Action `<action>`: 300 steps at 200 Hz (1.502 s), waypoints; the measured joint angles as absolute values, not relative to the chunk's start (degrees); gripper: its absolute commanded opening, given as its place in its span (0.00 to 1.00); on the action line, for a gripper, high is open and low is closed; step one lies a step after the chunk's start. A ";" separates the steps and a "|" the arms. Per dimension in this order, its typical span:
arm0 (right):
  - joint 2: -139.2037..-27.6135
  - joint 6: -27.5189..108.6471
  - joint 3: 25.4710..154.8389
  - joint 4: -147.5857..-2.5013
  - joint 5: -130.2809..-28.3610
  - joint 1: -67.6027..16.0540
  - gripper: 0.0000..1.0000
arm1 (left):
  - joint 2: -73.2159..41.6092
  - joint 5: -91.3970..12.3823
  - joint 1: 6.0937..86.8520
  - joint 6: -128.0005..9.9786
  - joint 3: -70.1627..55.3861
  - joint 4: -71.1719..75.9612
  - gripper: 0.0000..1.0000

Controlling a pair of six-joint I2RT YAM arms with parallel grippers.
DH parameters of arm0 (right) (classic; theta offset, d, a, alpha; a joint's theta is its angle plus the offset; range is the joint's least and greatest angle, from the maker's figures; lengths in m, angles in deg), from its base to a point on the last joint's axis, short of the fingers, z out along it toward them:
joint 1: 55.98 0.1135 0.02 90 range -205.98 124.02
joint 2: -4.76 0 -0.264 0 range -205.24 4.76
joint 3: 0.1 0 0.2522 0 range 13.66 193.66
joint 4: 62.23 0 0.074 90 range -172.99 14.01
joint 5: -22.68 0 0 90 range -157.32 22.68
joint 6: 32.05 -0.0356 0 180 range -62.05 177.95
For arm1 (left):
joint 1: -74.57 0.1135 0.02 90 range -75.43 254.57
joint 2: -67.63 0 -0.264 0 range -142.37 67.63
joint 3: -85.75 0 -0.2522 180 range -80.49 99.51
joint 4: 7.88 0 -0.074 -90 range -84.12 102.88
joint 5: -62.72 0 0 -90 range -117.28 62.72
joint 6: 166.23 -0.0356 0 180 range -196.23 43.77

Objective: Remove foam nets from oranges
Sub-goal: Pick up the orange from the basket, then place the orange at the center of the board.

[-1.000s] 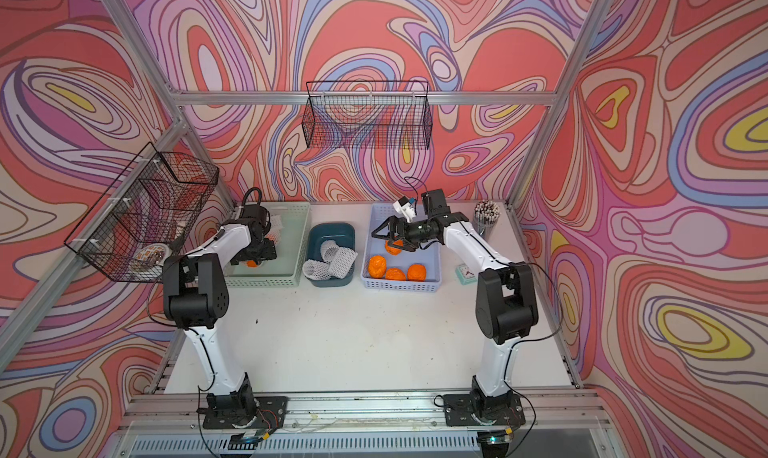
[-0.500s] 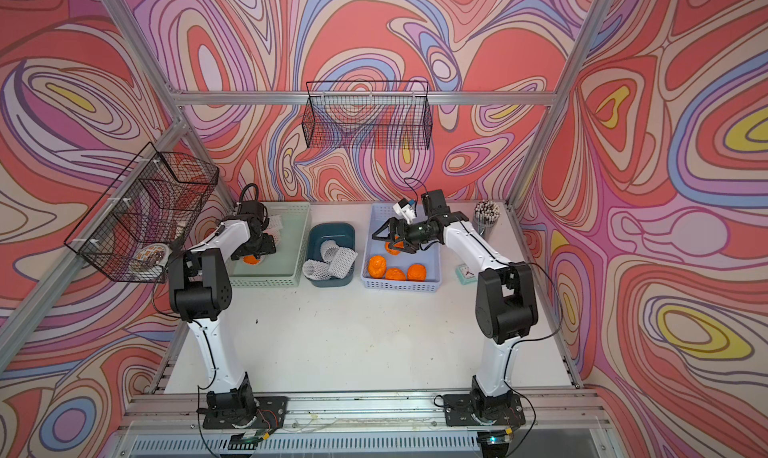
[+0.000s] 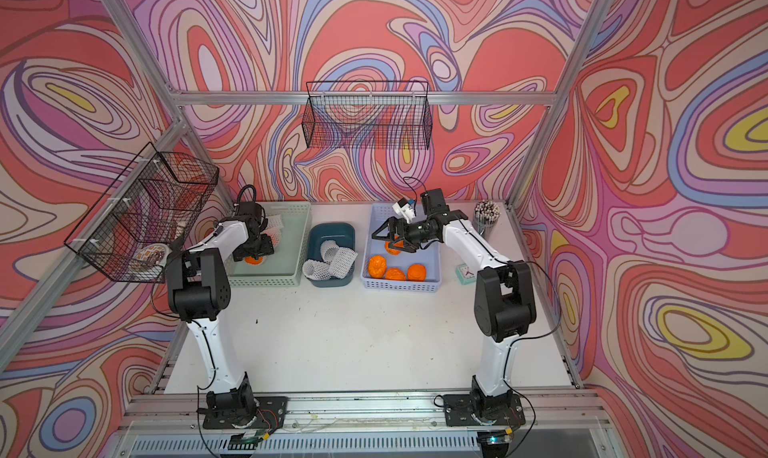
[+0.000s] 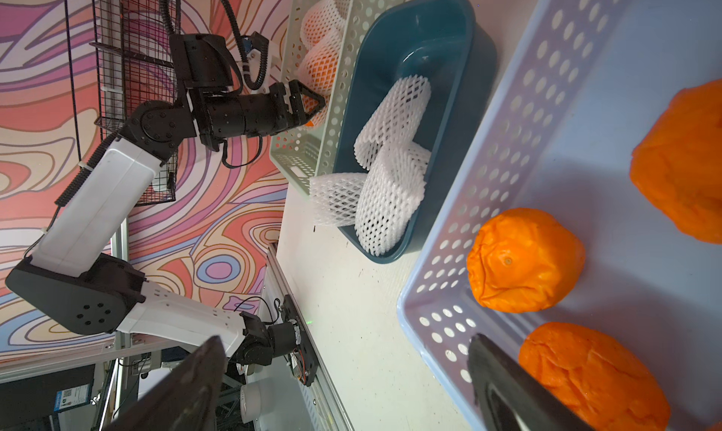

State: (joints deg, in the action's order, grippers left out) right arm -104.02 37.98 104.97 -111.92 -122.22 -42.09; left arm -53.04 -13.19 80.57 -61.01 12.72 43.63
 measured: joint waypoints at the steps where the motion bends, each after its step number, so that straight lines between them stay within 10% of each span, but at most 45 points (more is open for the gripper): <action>1: -104.02 37.98 104.97 -111.92 -122.22 -42.09 0.98 | -53.01 -13.19 80.57 -61.01 12.69 43.66 0.76; 130: -104.02 37.04 104.97 -111.52 -122.11 -42.09 0.98 | -42.02 -16.86 80.62 -61.05 9.59 43.72 0.70; 300: -100.15 27.12 101.04 -107.83 -121.47 -37.39 0.98 | 5.08 -27.09 63.96 -54.14 -16.14 42.28 0.70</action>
State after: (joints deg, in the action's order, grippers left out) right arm -100.15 27.12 101.04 -107.83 -121.47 -37.39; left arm 5.08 -27.09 63.96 -54.14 -16.14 42.28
